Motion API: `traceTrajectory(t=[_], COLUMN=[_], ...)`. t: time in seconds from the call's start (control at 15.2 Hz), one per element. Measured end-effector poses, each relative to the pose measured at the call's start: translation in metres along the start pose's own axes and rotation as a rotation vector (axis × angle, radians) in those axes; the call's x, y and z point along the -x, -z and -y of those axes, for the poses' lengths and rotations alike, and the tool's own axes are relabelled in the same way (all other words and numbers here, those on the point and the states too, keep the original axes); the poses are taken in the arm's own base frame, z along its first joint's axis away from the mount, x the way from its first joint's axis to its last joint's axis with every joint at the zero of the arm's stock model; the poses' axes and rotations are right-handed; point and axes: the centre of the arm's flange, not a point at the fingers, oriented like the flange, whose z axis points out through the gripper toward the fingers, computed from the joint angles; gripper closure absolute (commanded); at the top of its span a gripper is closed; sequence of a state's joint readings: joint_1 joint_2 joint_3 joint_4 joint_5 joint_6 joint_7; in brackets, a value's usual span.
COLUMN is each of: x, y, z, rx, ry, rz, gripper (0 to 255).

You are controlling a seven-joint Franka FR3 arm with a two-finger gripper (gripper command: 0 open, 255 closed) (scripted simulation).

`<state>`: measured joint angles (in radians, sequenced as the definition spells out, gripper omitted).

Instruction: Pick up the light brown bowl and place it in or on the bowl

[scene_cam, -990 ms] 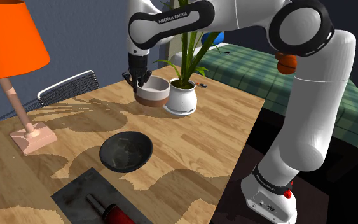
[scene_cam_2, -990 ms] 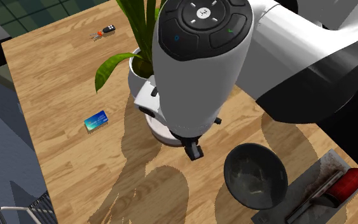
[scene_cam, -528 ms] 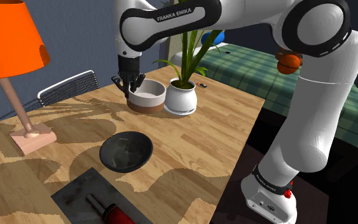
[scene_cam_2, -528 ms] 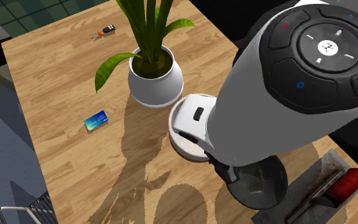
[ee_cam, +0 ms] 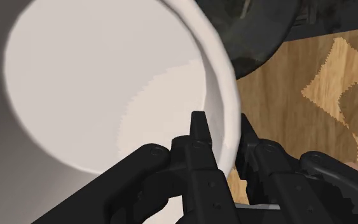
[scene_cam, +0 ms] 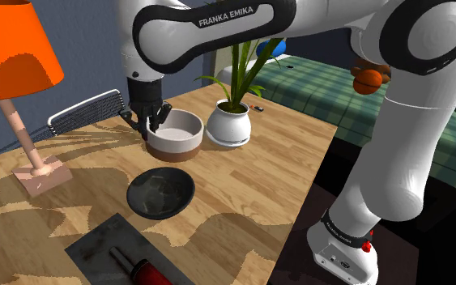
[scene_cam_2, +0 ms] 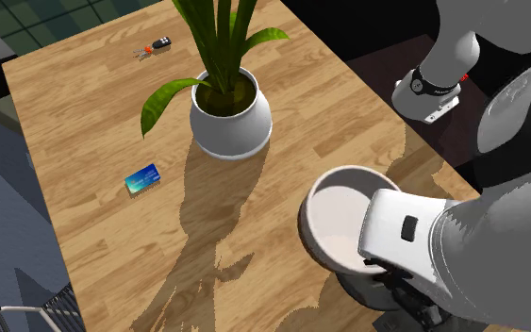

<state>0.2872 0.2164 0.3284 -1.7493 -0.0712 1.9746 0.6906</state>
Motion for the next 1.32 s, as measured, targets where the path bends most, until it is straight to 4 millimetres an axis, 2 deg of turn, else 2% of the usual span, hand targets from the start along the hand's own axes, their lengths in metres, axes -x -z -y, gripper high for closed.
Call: traceTrajectory(t=[0.46,0.53,0.86,1.32], x=[0.056,0.061,0.067,0.066], y=[0.011,0.008,-0.017,-0.052], z=[0.073,0.08,0.085,0.083], rx=[0.0,0.0,0.0,0.0], ry=[0.0,0.0,-0.002,-0.002], rz=[0.0,-0.001,0.0,0.0], gripper=[255,255,255,255])
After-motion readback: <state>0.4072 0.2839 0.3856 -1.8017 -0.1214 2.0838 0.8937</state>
